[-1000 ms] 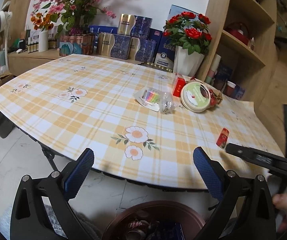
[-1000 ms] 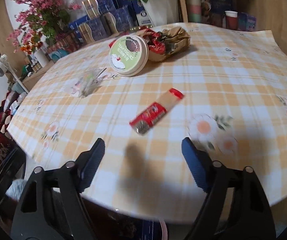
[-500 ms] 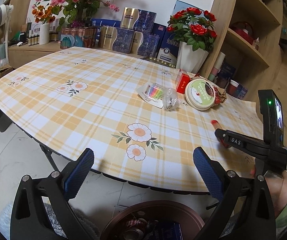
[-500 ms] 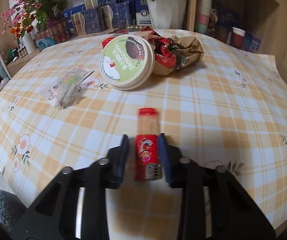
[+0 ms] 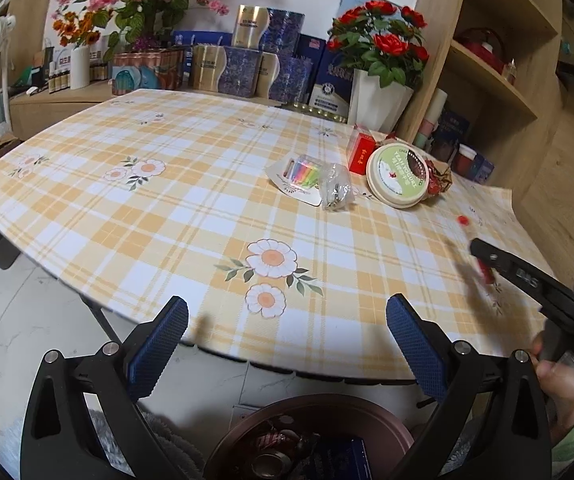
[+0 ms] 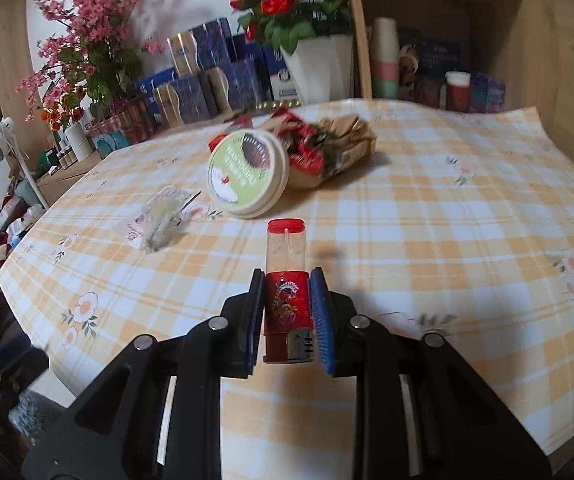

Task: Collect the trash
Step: 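Grasp the clear plastic wrapper with the left tool while the right holds the tube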

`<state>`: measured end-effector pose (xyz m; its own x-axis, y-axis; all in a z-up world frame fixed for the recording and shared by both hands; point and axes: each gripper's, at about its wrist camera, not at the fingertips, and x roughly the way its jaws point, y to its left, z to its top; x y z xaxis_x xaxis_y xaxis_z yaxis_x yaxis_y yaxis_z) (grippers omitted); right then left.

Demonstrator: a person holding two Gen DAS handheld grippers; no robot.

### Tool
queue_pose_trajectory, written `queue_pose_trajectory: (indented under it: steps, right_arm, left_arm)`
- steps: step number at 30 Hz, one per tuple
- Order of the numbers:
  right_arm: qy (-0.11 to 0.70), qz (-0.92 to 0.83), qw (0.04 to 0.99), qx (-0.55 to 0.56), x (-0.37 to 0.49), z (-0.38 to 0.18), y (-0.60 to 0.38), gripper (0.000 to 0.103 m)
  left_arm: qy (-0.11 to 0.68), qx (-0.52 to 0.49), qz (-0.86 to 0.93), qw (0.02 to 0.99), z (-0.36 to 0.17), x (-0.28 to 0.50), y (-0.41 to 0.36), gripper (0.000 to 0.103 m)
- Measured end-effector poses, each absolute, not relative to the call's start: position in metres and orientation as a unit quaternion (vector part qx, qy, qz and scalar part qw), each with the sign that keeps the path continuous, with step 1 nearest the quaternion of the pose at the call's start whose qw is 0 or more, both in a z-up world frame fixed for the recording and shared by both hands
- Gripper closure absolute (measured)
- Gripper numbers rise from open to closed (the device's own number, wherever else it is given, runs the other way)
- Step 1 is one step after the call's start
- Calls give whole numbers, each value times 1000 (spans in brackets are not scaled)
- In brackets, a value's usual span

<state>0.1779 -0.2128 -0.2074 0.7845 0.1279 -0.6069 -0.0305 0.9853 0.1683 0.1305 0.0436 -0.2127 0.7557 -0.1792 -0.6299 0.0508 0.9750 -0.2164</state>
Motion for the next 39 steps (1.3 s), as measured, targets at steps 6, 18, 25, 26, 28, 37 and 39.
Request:
queue_pose_trajectory:
  steps: [6, 18, 25, 26, 28, 37, 39]
  right_arm:
    - [297, 36, 950, 90, 168, -202, -231, 77]
    - [291, 38, 947, 131, 168, -207, -258, 77]
    - [283, 54, 948, 137, 167, -205, -260, 77]
    - [281, 56, 948, 136, 167, -204, -260, 77]
    - [278, 58, 949, 135, 166, -203, -260, 77]
    - [269, 60, 952, 132, 159, -199, -260, 77]
    - [268, 60, 953, 129, 155, -197, -260, 77]
  left_arm:
    - [339, -55, -95, 934, -195, 162, 23, 31]
    - [394, -51, -100, 912, -201, 276, -21, 55]
    - [411, -23, -86, 907, -215, 300, -31, 62]
    - [412, -22, -88, 907, -216, 301, -31, 66]
    - [409, -10, -90, 908, -215, 300, -32, 82]
    - [387, 41, -144, 910, -184, 261, -38, 88]
    - [382, 51, -167, 908, -174, 242, -39, 88]
